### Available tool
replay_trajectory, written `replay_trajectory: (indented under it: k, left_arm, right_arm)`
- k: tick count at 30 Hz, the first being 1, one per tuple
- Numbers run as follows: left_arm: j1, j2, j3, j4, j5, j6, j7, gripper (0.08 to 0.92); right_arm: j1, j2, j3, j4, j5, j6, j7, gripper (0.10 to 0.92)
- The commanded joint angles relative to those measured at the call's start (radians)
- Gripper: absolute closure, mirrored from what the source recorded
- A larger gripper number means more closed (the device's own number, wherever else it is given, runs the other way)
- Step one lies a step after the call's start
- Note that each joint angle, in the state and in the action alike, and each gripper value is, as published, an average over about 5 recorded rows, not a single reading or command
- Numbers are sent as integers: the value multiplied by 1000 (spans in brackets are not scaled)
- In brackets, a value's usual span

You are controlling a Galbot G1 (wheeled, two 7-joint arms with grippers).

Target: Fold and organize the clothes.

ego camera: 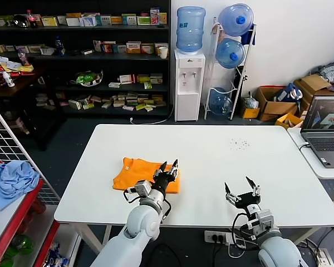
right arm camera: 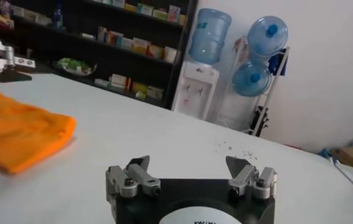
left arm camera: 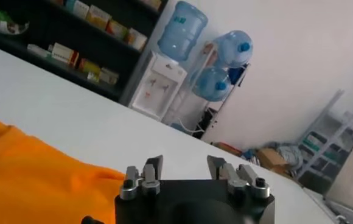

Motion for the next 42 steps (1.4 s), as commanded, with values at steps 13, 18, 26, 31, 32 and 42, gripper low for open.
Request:
replay_trajectory:
  k: [13,18,26,31,32,42]
  left_arm:
    - [363,376,-301,-148,449,-193,177,178]
    - [385,341,-329,-130,466,-199,166,177]
    - [390,303,-342,-126,511,-221,166,177]
    - [396,295,-346,-128,543,-218,163,177]
    - [397,294,-347,-129,551,-218,163,177]
    - [412,297,-373,-143,576,-203,170,177]
  right_arm:
    - [32,165,130,-50,-55,59,-208,203]
    - [29,234,195,-32,-64,3,-244,203]
    - [-7,302,256,29,-152,-79,-267,203]
    - [-30,317,277,48,-166,-81,-263,203]
    - [-35,318,280,50,-166,-79,-259,203]
    - [-51,320,297,70,-145,-77,-259,203]
